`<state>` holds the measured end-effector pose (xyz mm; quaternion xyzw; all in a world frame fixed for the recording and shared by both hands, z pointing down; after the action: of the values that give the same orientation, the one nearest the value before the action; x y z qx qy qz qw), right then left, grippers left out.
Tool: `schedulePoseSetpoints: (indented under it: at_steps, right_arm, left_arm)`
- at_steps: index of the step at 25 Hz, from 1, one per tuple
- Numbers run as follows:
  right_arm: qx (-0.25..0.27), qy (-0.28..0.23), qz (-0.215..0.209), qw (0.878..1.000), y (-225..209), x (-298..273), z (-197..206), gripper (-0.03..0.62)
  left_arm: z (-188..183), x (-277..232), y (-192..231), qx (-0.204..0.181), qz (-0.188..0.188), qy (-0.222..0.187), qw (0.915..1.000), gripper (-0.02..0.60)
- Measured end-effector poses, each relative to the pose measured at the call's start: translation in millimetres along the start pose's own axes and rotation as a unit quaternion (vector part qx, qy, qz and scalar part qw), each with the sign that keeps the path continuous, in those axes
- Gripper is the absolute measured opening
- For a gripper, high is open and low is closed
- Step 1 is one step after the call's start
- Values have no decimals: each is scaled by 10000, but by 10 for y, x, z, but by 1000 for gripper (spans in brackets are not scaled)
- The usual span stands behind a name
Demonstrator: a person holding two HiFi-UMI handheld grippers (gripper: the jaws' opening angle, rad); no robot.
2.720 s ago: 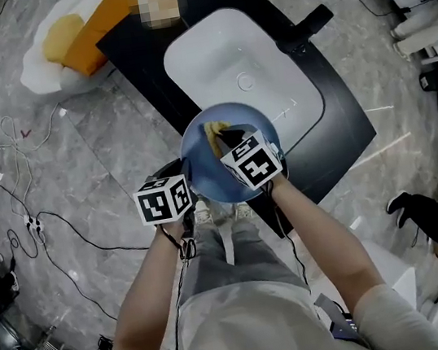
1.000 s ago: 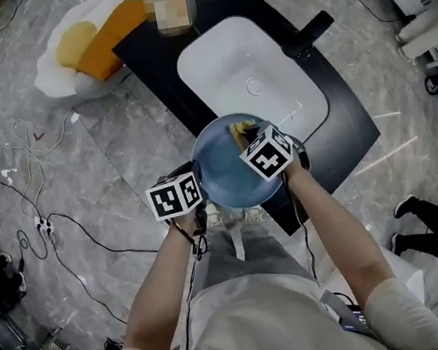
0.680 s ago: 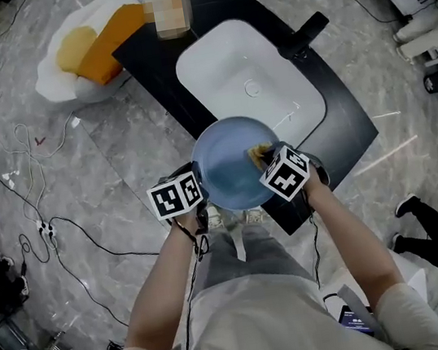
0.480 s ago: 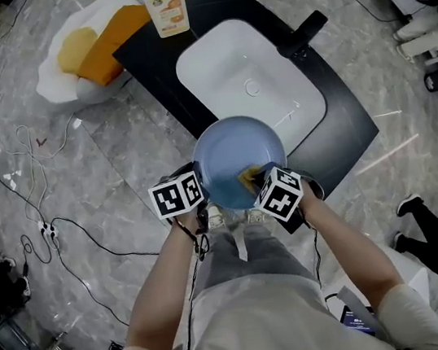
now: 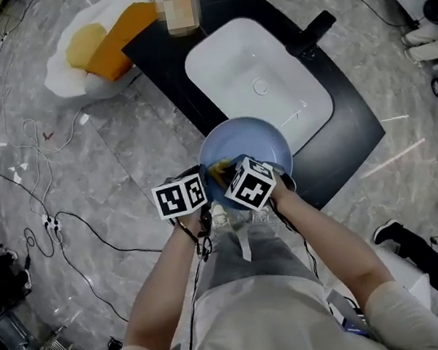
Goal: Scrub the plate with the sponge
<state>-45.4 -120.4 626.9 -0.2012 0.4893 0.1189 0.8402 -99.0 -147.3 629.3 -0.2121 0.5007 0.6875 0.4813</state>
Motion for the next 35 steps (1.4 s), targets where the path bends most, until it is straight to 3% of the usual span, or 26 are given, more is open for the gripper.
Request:
schedulePoseSetpoints:
  at_steps: [4, 8, 13, 15, 20, 26, 31, 35]
  right_arm:
    - [-55, -70, 354, 9993, -387, 28, -149, 44]
    - [-81, 23, 951, 9954, -918, 193, -43, 44]
    - [511, 995, 1418, 9836, -1096, 449, 456, 44]
    - [598, 1221, 1308, 9820, -950, 525, 658, 44]
    - [439, 1207, 636, 9897, -361, 597, 959, 44]
    - [412, 996, -376, 9935, 330, 429, 941, 44]
    - [632, 589, -316, 9958, 419, 233, 619, 44]
    - [581, 291, -272, 9975, 268, 119, 355, 44]
  left_arm:
    - [30, 30, -9, 110, 9, -48, 9999, 28]
    - [22, 17, -8, 264, -2, -95, 9996, 28]
    - [-14, 28, -11, 284, -92, -159, 9994, 28]
    - [-5, 34, -4, 370, -99, -159, 9991, 28]
    - [65, 38, -12, 477, -64, -131, 9988, 29]
    - [86, 20, -31, 533, 11, -156, 9985, 31]
    - [129, 32, -47, 707, 260, -62, 9971, 31]
    - [146, 36, -34, 516, 224, -11, 9984, 29]
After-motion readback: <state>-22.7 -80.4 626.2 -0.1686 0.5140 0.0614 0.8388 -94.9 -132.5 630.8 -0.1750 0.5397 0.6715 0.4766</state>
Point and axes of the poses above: the fingertips, and each gripper's own axes: x backward along the fingers, y to its left, z out of its underside, the point moved 1 cm from there along x, backward along the fingers, and after that the axes turned 1 degree about -y, right-handed, at the moved point
